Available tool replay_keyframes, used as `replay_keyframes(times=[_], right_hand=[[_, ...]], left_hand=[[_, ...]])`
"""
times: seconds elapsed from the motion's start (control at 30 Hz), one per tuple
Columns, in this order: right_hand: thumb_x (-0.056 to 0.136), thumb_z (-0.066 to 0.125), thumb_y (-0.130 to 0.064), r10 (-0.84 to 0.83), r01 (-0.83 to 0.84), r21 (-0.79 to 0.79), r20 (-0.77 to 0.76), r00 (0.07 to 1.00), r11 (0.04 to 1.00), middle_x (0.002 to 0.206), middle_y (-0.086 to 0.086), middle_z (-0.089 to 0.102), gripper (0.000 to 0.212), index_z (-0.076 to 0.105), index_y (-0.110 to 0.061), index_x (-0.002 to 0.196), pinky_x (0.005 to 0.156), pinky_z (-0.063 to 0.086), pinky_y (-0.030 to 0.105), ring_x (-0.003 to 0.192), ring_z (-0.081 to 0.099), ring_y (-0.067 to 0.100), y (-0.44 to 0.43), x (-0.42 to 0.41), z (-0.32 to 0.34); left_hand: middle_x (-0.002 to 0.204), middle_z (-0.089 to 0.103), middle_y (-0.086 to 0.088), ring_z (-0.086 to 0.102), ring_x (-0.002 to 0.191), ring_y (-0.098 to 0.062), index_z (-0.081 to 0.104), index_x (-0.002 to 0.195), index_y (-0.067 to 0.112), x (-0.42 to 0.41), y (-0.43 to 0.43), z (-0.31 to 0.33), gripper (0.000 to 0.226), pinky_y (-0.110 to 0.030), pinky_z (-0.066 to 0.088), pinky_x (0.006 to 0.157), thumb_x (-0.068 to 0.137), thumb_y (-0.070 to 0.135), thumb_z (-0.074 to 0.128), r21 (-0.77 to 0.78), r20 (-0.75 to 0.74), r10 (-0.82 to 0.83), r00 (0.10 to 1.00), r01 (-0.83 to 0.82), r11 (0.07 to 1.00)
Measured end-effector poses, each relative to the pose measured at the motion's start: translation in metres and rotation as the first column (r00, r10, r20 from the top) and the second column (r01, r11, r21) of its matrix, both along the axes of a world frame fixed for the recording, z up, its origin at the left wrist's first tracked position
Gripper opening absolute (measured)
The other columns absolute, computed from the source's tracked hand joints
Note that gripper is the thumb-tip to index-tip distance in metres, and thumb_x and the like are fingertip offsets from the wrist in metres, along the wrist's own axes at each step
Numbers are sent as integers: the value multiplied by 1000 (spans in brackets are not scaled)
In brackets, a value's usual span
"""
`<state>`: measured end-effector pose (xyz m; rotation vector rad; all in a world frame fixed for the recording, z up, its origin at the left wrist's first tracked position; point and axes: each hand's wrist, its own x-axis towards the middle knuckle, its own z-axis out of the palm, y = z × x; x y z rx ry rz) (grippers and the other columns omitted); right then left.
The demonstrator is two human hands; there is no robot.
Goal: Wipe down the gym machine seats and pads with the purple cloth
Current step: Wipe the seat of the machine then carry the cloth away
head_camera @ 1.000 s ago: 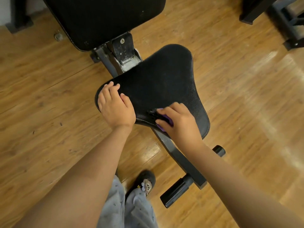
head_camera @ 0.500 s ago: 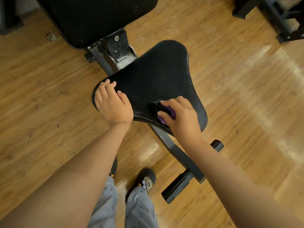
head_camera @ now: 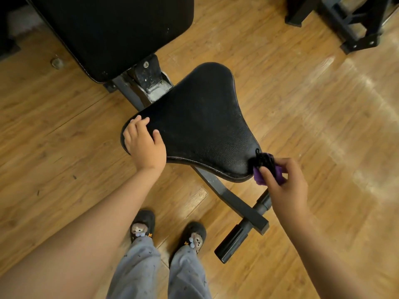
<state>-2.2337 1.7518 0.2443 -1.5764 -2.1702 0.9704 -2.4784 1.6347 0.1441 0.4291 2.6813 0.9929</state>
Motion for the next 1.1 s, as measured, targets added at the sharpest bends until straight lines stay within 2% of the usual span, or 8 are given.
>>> replay_keyframes(times=[0.1,0.23,0.37,0.5,0.73,0.9,0.97,1.1], right_hand=[[86,69,-17,11,-11,0,-15,1000,1000,104,-6,60,25,54,-23,106,81,53,25,97,60,8,-15,-19,0],[86,69,-21,15,-17,-30,-68,998,999,109,-10,57,32,54,-23,114,77,46,7,99,55,-8,-27,-58,-8],[88,67,-28,81,-80,-9,50,995,997,102,-11,52,28,58,-20,113,75,41,13,90,51,1,-38,-102,-25],[90,65,-28,100,-113,102,125,987,988,100,1,54,26,62,-11,109,76,47,30,93,53,16,-55,-136,-43],[89,65,-25,322,-344,95,190,927,934,101,1,53,28,62,-11,114,76,33,19,97,46,14,-70,-175,-55],[89,66,-26,171,-193,121,169,971,974,103,4,55,27,63,-10,111,79,37,23,99,50,19,-44,-197,-59],[88,67,-24,275,-291,82,164,947,953,102,5,55,27,64,-9,110,78,36,24,98,50,20,-62,-217,-64],[87,68,-20,538,-561,79,201,819,824,100,10,56,28,64,-4,110,75,42,32,99,51,27,-68,-230,-71]], left_hand=[[149,37,-6,31,138,-23,46,138,10,-6,-20,5,41,-34,29,112,97,14,50,64,-5,-108,994,108,992],[151,32,-6,30,138,-25,40,142,10,-12,-39,1,48,-43,28,110,97,24,51,-54,-48,-148,988,146,988],[152,31,-10,30,138,-30,34,145,7,-13,-47,-10,55,-49,29,109,99,34,46,-75,-6,-195,981,194,978],[152,31,-11,30,138,-29,34,145,6,-12,-48,-13,57,-50,33,110,98,36,43,-16,22,-182,983,182,983],[151,33,-7,33,135,-27,36,144,10,-17,-52,-13,58,-47,38,107,95,38,47,65,77,-188,979,184,981],[153,29,1,26,141,-14,36,146,16,-25,-63,-10,55,-39,33,113,96,28,54,187,141,-182,973,155,970],[154,27,0,26,142,-13,31,148,18,-23,-69,-12,59,-33,31,113,96,28,56,237,215,-135,967,83,968],[152,32,0,32,140,-12,27,149,23,-17,-69,-13,64,-24,35,108,93,31,58,310,451,-40,892,-115,944]])
